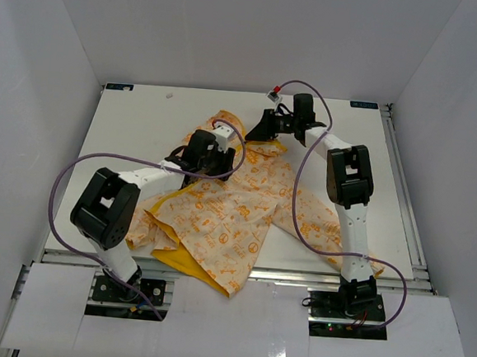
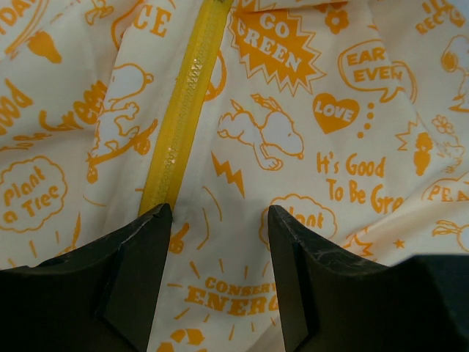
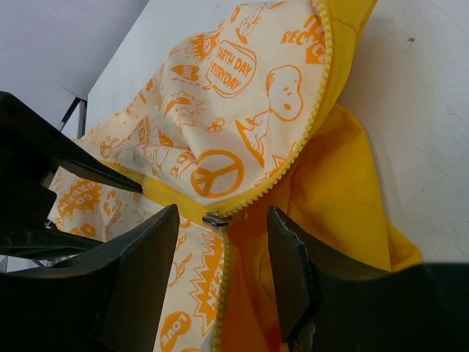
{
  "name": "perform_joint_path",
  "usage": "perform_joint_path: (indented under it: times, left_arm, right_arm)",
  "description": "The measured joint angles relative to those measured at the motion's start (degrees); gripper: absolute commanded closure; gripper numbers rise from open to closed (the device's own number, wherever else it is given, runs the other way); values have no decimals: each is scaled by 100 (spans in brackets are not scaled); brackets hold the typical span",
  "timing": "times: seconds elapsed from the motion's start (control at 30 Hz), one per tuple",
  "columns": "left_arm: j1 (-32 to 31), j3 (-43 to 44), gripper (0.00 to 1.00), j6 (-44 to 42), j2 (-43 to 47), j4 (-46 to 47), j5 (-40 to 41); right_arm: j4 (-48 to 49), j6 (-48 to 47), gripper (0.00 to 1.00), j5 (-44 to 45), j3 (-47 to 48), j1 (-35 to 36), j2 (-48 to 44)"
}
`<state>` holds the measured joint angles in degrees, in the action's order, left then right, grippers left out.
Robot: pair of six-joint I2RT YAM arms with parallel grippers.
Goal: Zip up the jacket
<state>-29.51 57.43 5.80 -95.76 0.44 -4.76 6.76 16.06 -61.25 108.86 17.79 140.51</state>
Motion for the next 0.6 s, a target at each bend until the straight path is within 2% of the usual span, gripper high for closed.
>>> perform_joint_path:
  times: [0.17,0.4,0.6]
  left_arm:
    - [0,7,44,-143,-346,324,60]
    - [6,-51,45,-150,-393,750,166]
    - [6,-268,46,-131,-390,932,186]
  right_arm:
    - [82,-6,46,0,-98,37,0]
    - [20,-8,48,-19,-181,76,2]
    - [-73,-77,61,-22,-181,147,2]
